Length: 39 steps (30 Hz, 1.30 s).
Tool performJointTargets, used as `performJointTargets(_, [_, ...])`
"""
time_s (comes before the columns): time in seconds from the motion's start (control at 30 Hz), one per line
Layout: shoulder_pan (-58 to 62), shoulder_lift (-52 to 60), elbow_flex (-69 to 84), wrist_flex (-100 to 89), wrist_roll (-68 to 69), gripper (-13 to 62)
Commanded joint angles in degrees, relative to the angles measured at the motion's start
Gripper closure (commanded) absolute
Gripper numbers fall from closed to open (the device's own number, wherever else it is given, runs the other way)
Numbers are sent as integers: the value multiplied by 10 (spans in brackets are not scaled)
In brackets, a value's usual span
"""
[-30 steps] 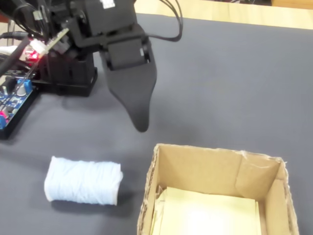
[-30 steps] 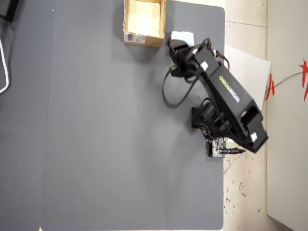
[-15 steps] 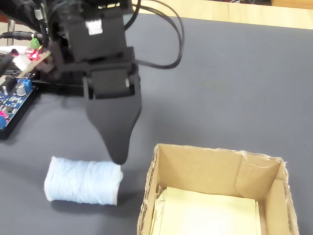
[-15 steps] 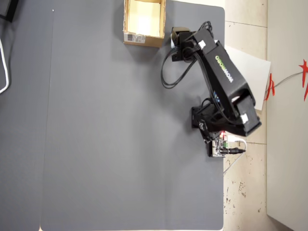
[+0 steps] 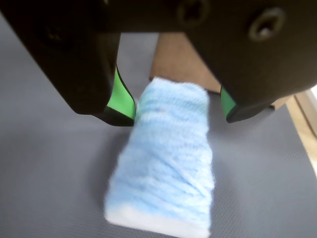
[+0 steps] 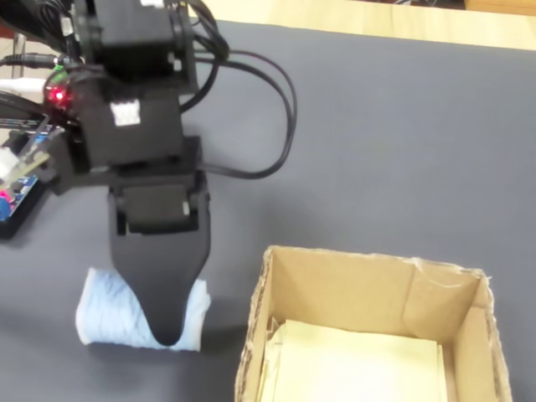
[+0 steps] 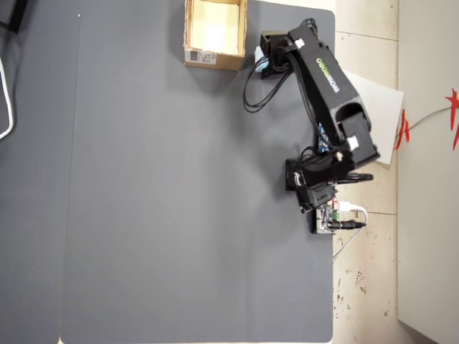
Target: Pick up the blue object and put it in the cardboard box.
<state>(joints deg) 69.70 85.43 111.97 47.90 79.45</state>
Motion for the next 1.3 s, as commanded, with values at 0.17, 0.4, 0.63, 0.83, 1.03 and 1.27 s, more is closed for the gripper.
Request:
performJointTargets(0.17, [26, -40, -41, -32, 33, 201])
performJointTargets(0.4, [39, -47, -29, -113, 32, 380])
performJointTargets(0.63, [35, 0, 10, -167, 54, 380])
performJointTargets(0.83, [11, 104, 88, -263, 62, 380])
performJointTargets(1.03, [-13, 180, 142, -339, 63, 379])
performJointTargets(1.27, [-41, 223, 152, -411, 78, 374])
